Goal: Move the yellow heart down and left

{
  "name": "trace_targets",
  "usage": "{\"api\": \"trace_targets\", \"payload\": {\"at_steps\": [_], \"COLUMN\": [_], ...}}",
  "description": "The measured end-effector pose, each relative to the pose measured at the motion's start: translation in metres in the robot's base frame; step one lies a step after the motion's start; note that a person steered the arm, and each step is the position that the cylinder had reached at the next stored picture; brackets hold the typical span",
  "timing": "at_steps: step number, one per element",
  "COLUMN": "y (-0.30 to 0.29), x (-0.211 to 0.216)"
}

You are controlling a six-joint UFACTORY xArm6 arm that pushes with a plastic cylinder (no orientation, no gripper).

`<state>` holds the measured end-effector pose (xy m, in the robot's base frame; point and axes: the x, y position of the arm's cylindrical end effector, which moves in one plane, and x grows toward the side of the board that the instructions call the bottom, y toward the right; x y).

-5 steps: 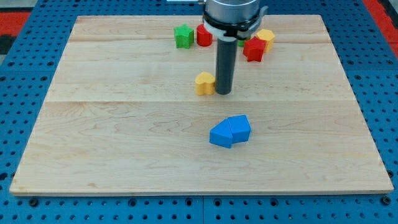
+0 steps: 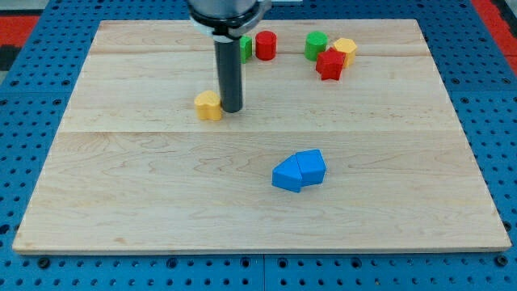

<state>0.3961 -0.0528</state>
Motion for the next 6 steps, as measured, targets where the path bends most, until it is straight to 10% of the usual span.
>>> {"api": "trace_targets", "payload": {"at_steps": [6], "y": [-0.045], "x": [0.012]}}
